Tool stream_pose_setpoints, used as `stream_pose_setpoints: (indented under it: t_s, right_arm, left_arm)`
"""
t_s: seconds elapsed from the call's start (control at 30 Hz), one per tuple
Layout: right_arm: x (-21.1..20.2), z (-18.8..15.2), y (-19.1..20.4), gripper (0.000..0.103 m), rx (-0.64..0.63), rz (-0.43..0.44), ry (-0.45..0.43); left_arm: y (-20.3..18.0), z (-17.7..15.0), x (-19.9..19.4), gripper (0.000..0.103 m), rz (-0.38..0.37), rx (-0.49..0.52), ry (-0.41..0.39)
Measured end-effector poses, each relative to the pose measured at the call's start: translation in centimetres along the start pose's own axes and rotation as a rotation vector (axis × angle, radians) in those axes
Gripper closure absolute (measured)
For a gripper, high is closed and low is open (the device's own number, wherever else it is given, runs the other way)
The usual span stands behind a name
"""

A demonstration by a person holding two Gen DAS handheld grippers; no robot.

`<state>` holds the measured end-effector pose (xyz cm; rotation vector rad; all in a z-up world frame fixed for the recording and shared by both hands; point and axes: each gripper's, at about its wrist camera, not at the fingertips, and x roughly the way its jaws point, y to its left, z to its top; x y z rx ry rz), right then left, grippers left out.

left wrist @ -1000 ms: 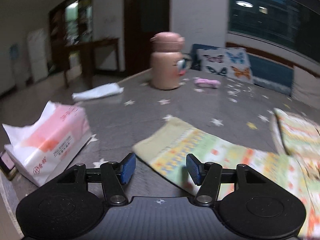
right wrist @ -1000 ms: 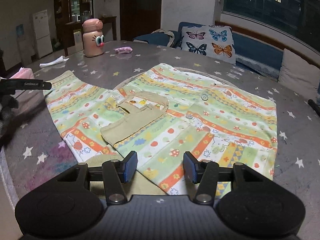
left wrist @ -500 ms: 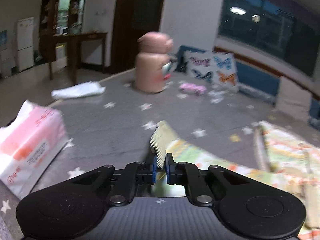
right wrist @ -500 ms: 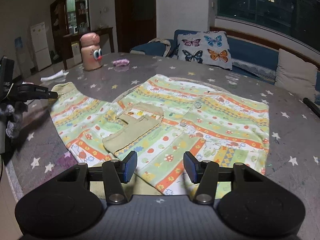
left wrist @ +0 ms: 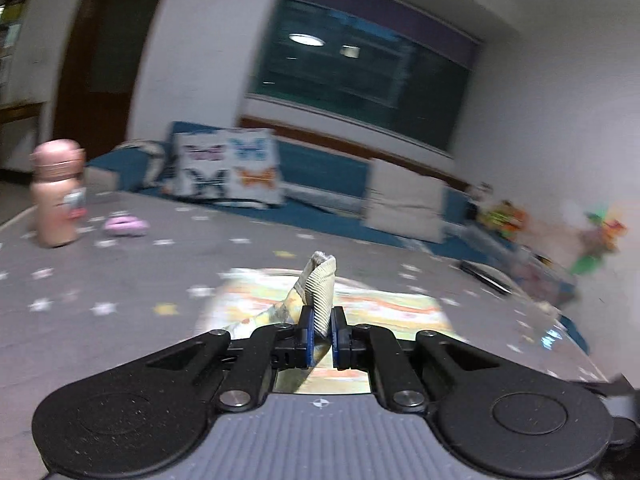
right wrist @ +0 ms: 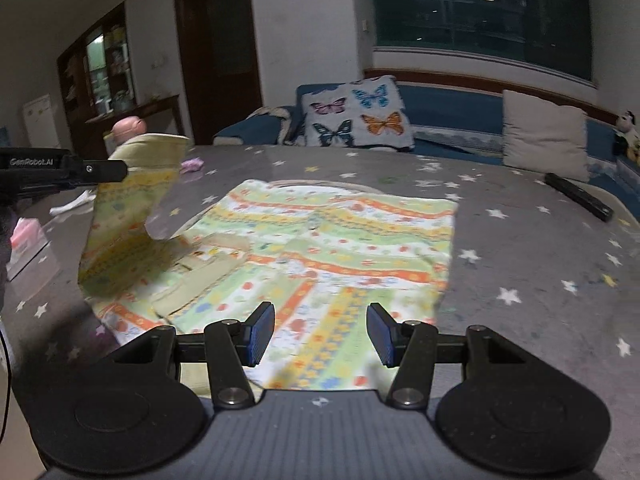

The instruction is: Fold clothes

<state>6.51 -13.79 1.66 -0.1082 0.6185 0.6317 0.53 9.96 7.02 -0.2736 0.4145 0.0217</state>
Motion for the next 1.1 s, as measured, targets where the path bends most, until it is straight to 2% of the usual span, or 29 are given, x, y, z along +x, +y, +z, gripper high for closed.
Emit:
stream_pose_setpoints:
  t_s: [0.13, 0.3, 0.4, 0.5, 0.6, 0.77, 0.9, 1.1]
  right_arm:
    - [-1.0, -0.4, -1.8, 0.051, 0.034, -0.022, -0.019]
    - [-1.6, -0.8, -3.8, 0.052, 0.078, -0.05, -0.032]
    - [-1.7, -0.9, -4.4, 0.052, 0.113, -0.053, -0.036]
    - [-1.4, -0.6, -4.5, 0.052, 0.123, -0.034, -0.038]
    - [-0.7, -0.3, -3.7, 0.052, 0.103, -0.007, -0.029]
    - [1.6, 0.1, -1.5, 0.057, 0.056, 0.053, 0.006]
    - [3.8, 0.1, -0.1, 0.06, 0.024, 0.064, 0.039]
    - [6.2, -0.5, 1.2, 0.061, -0.056, 0.035, 0.103]
  left_arm:
    - [-3.9, -0.9, 2.0, 0.094, -0.111, 0.055, 0.053]
    - [-7.0, -3.8, 4.3, 0.09, -0.179, 0.134, 0.163]
    - [-7.8, -5.8, 4.4, 0.083, -0.186, 0.195, 0.208]
    - [-7.3, -6.5, 3.7, 0.077, -0.183, 0.21, 0.214]
    - [-5.2, -6.5, 2.7, 0.077, -0.13, 0.197, 0.202]
    - [0.1, -6.3, 2.1, 0.078, 0.037, 0.141, 0.218]
    - [3.3, -6.5, 2.4, 0.08, 0.133, 0.103, 0.242]
    - [3.8, -7.1, 1.9, 0.077, 0.175, 0.225, 0.242]
